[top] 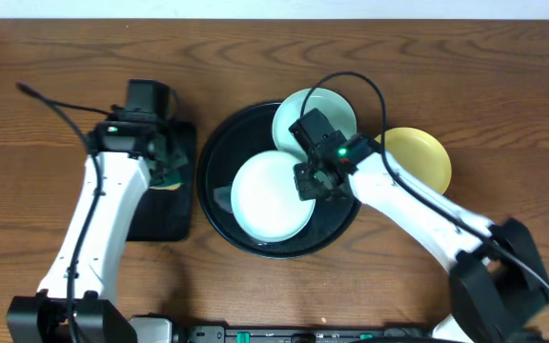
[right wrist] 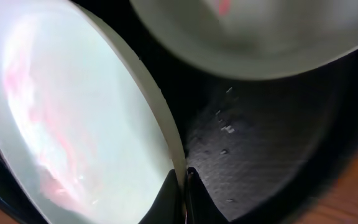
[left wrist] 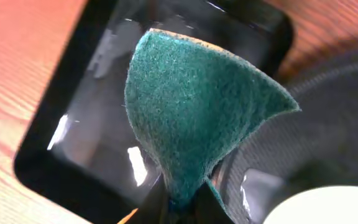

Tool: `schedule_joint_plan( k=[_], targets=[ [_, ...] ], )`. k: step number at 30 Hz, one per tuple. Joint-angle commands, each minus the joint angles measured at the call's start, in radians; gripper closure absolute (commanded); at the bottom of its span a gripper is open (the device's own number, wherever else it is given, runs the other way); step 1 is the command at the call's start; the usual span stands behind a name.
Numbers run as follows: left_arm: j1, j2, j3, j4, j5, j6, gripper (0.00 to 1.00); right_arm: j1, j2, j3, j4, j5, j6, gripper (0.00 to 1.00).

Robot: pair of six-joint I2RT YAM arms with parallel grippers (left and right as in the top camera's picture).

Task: Clean dirty plates on tray and stack at the side
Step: 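Lift the mint-green plate with the right gripper and stack it on the yellow plate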

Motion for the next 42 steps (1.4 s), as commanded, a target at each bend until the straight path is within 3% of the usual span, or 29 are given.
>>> schedule_joint_plan(
  k=[1, 19, 27, 34, 38, 42],
  targets=[
    [0.044, -0.006, 0.017, 0.009, 0.000, 0.022, 0.92, 0.042, -0.056, 0.022, -0.003, 0.200, -0.068, 0.99],
    [0.061, -0.006, 0.016, 0.033, 0.000, 0.021, 0.93, 0.420, -0.125, 0.022, -0.003, 1.188, -0.144, 0.99],
    [0.061, -0.006, 0.016, 0.032, 0.000, 0.021, 0.92, 0.484, -0.127, 0.022, 0.008, 1.497, -0.143, 0.99],
    [0.061, -0.006, 0.014, 0.032, 0.000, 0.021, 0.92, 0.484, -0.133, 0.022, 0.023, 1.520, -0.143, 0.99],
    [0.061, -0.006, 0.010, 0.032, 0.000, 0.021, 0.93, 0.474, -0.132, 0.021, -0.019, 1.276, -0.142, 0.99],
    [0.061, -0.006, 0.000, 0.032, 0.000, 0.021, 0.92, 0.424, -0.132, 0.021, -0.060, 0.926, -0.032, 0.99]
  ],
)
